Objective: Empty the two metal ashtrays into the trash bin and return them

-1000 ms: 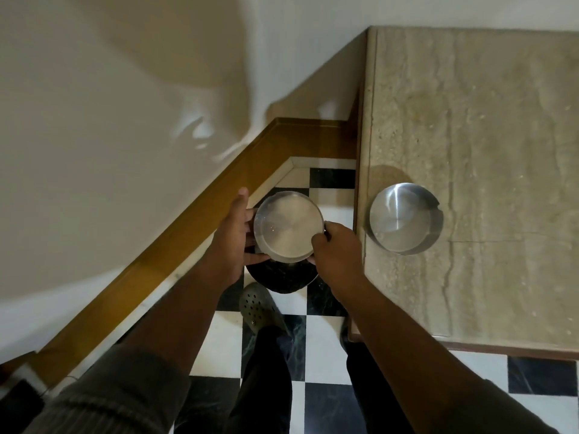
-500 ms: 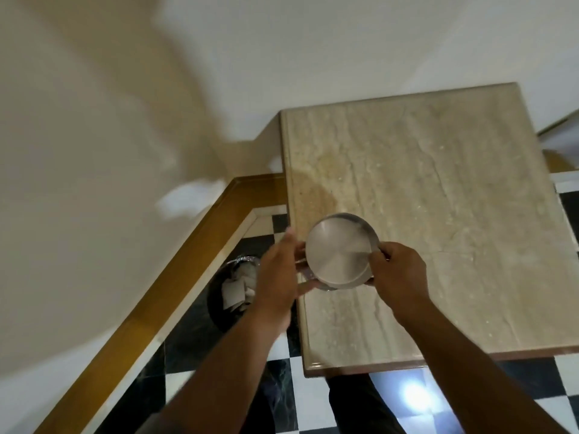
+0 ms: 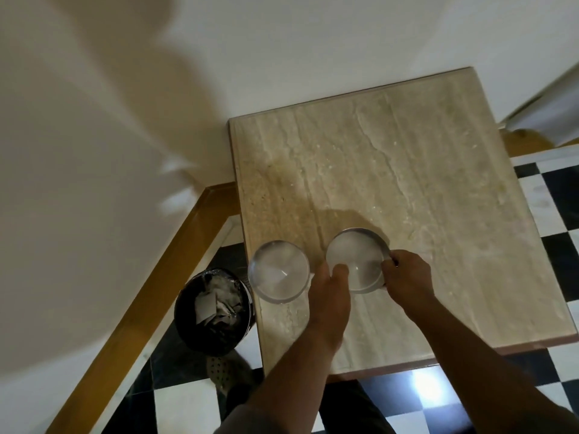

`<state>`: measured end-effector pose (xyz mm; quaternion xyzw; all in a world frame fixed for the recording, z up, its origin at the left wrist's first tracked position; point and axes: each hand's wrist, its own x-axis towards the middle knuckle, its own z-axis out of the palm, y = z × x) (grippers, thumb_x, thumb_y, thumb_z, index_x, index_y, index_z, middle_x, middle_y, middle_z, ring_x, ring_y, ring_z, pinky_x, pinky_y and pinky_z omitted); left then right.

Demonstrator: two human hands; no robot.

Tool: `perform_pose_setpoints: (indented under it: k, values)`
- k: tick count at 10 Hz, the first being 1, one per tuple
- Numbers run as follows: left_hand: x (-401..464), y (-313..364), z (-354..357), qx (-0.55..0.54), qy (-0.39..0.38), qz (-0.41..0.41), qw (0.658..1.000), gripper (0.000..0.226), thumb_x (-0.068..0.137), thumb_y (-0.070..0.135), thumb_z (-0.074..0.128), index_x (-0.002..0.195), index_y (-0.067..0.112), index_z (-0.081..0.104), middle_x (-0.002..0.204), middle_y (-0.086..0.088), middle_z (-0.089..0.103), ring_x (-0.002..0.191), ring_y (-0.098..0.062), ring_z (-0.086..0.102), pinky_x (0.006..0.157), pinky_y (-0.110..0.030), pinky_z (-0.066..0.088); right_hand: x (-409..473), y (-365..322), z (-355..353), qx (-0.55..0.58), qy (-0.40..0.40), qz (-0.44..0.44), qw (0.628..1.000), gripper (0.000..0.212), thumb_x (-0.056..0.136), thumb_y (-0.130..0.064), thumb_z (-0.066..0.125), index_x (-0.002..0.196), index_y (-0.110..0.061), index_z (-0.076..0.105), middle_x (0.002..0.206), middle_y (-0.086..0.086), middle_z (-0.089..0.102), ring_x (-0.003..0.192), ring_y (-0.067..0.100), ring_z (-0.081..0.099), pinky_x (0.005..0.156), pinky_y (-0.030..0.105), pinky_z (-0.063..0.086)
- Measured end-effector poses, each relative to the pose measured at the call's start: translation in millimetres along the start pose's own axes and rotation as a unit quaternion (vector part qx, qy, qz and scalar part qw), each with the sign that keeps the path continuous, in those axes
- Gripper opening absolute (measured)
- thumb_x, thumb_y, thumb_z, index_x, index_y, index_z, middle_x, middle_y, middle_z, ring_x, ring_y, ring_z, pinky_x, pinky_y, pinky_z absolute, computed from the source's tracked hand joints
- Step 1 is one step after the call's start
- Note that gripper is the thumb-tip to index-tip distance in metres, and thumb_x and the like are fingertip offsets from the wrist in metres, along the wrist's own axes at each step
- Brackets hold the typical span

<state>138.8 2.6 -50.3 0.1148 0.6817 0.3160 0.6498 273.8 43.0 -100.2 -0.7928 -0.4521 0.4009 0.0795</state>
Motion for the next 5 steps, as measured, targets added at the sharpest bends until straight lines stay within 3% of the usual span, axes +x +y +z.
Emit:
perform_pose_setpoints:
  k: [2, 3, 4, 5]
  values:
    - [17, -8, 1, -0.014, 0.011, -0.01, 1.0, 0.024, 0.091, 0.031, 0.046, 0.1, 0.027, 0.067, 0.113, -0.005, 0.066, 0.105, -0.014, 0.058, 0.101, -0.039, 0.046, 9, 4, 2, 0.019, -0.018, 0.013, 1.0, 0.019, 0.087, -0.003, 0.05, 0.082, 0.004, 0.067, 0.079, 0.021, 0.068, 0.073, 0.035, 0.067, 0.071, 0.053, 0.061]
    - [17, -10, -2, -0.023, 0.012, -0.013, 1.0, 0.021, 0.095, 0.028, 0.048, 0.1, 0.024, 0.068, 0.109, 0.0, 0.067, 0.103, -0.011, 0.059, 0.103, -0.039, 0.045, 7, 6, -1, 0.02, -0.026, 0.012, 0.999, 0.018, 0.088, -0.003, 0.051, 0.08, 0.003, 0.066, 0.075, 0.017, 0.065, 0.07, 0.032, 0.064, 0.067, 0.045, 0.06]
    - [12, 5, -11, 0.045, 0.024, -0.01, 0.999, 0.022, 0.101, 0.028, 0.045, 0.088, 0.033, 0.063, 0.104, 0.006, 0.063, 0.113, -0.021, 0.06, 0.113, -0.047, 0.042, -8, -2, -11, 0.03, -0.031, 0.012, 0.999, 0.016, 0.089, -0.01, 0.055, 0.089, 0.001, 0.067, 0.076, 0.008, 0.062, 0.073, 0.026, 0.06, 0.054, 0.024, 0.048]
    - [-5, 22, -19, 0.105, 0.045, 0.007, 0.993, 0.019, 0.098, 0.033, 0.047, 0.086, 0.036, 0.06, 0.109, 0.0, 0.062, 0.123, -0.031, 0.058, 0.114, -0.052, 0.041, -22, -7, -17, 0.029, -0.026, 0.008, 0.999, 0.032, 0.088, -0.021, 0.061, 0.111, 0.001, 0.065, 0.101, 0.011, 0.063, 0.086, 0.024, 0.061, 0.065, 0.02, 0.047]
